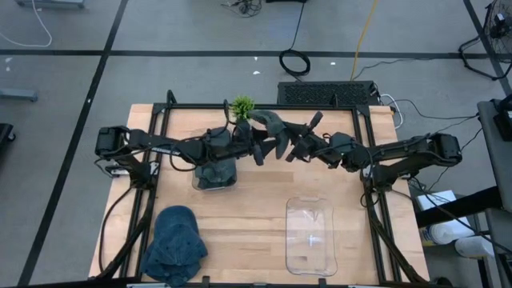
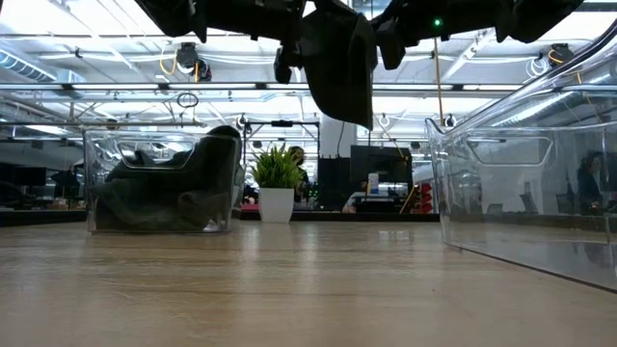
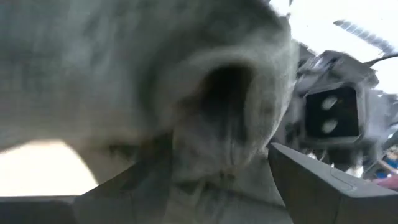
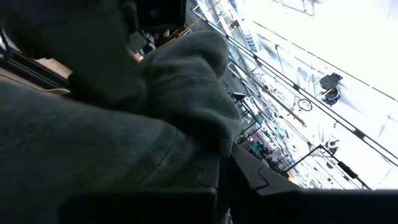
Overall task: Pick & Place hat
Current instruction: Put the black cap into the top transparent bin
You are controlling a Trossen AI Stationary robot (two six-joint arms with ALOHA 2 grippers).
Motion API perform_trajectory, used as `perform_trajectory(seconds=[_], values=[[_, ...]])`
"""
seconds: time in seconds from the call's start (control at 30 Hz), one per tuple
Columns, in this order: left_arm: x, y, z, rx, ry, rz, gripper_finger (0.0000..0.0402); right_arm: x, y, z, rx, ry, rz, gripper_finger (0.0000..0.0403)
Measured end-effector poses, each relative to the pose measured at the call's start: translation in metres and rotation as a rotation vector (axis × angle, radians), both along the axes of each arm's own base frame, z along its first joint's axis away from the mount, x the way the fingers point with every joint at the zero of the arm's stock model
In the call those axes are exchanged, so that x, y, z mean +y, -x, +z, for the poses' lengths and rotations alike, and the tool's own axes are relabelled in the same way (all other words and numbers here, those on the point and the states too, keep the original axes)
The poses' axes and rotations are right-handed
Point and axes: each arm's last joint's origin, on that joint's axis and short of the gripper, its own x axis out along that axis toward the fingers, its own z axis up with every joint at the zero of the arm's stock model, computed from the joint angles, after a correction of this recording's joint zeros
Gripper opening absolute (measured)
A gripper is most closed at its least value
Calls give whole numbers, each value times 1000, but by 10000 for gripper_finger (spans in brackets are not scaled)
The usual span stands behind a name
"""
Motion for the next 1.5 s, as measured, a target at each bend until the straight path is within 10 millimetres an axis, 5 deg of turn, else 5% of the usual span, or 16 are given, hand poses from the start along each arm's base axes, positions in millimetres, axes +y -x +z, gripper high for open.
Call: perform_trajectory(seconds=[0.4, 0.67, 0.83, 1.03, 1.3, 1.5], values=[[5, 0, 3, -21, -48, -18, 247, 0, -2, -6, 44, -9, 28, 0], [7, 5, 11, -39, -105, -176, 32, 2, -2, -6, 17, -61, 53, 0], [6, 18, 27, -38, -168, -233, 31, 3, -1, -5, -57, -212, 87, 18], [0, 50, 68, -93, -293, -188, 31, 2, 5, -16, 9, -347, 33, 85], [-12, 94, 99, -2, -415, 96, 31, 8, 19, -24, 77, -667, 144, 173], [-25, 112, 93, 44, -378, 346, 31, 24, 27, -17, 78, -753, 253, 191]])
